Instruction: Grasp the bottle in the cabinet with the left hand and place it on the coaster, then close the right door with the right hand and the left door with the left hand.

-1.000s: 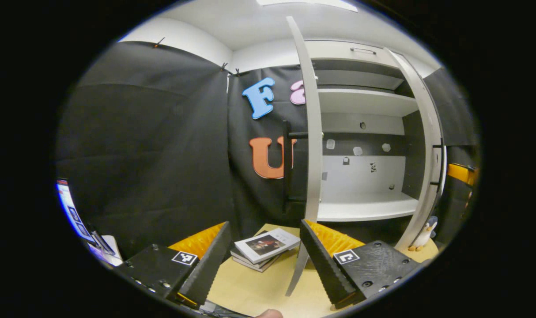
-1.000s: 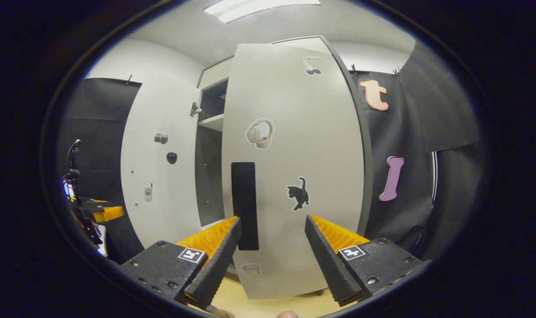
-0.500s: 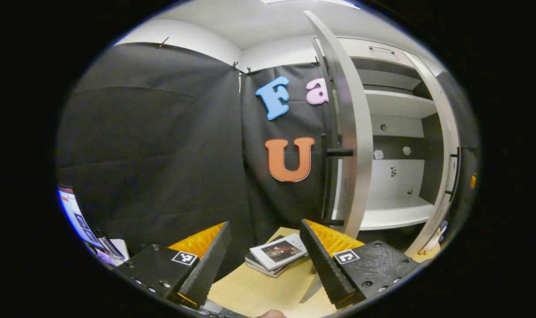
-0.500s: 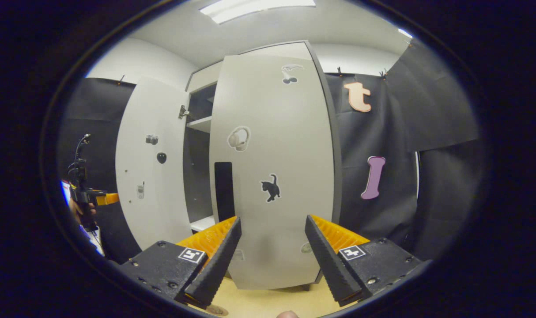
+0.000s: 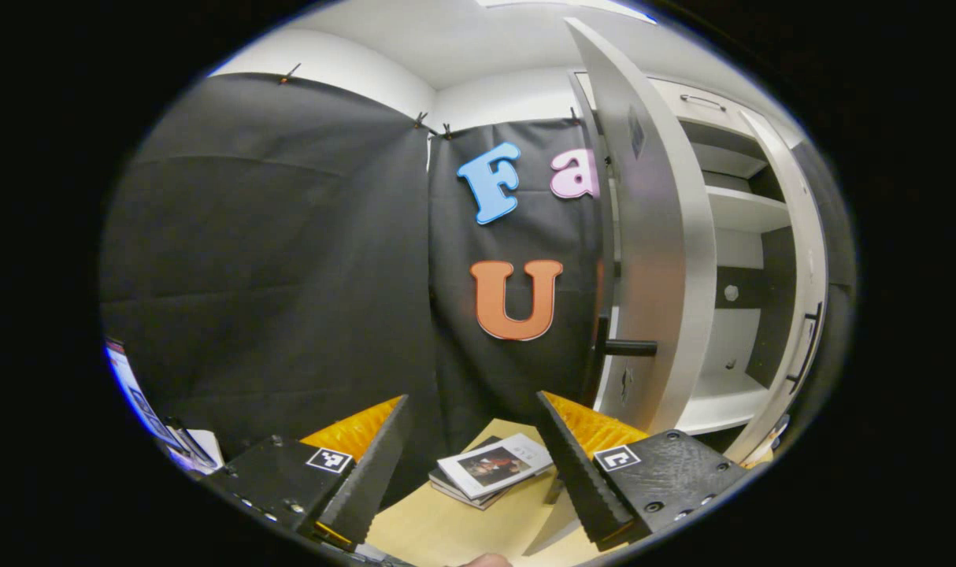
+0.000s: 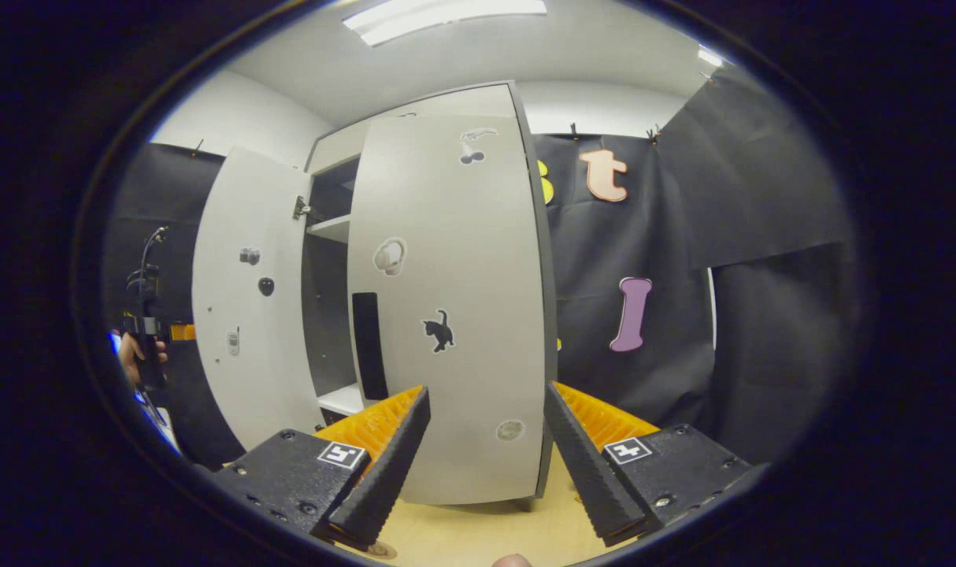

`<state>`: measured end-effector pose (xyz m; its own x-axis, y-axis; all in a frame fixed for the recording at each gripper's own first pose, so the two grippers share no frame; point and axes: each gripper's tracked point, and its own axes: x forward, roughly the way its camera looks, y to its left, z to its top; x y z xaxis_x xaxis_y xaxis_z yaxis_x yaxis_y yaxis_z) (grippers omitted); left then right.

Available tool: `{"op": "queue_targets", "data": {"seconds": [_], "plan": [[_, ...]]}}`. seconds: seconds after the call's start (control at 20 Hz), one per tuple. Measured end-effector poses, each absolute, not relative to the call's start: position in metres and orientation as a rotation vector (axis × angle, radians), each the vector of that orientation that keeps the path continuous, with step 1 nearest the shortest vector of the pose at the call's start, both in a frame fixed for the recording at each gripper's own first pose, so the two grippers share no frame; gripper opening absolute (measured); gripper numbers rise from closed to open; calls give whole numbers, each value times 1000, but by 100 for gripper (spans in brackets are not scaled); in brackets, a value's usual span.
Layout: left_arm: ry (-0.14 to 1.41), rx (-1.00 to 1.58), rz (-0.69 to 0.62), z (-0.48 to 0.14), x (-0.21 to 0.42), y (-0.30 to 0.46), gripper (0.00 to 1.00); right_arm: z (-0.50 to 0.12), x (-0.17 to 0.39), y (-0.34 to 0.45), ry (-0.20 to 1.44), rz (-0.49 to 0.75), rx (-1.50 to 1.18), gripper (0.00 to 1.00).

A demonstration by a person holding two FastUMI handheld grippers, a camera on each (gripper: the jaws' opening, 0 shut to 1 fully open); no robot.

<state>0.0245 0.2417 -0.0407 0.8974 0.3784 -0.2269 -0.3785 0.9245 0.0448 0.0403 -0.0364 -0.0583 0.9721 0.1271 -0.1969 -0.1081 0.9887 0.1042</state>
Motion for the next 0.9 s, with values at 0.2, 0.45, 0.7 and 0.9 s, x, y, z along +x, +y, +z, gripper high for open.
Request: {"op": "queue_targets", "data": {"seconds": [0.2, 0.45, 0.7, 0.9], "plan": [[248, -1, 362, -41, 26, 239, 95, -67, 38, -47, 231, 102, 130, 95], [249, -37, 363, -43, 25, 235, 89, -79, 45, -42, 245, 112, 167, 95], [256, -1, 327, -43, 25, 220, 96, -84, 52, -43, 255, 117, 177, 95], [251, -19, 317, -44, 24, 210, 89, -86, 53, -51, 253, 107, 188, 95]]}}
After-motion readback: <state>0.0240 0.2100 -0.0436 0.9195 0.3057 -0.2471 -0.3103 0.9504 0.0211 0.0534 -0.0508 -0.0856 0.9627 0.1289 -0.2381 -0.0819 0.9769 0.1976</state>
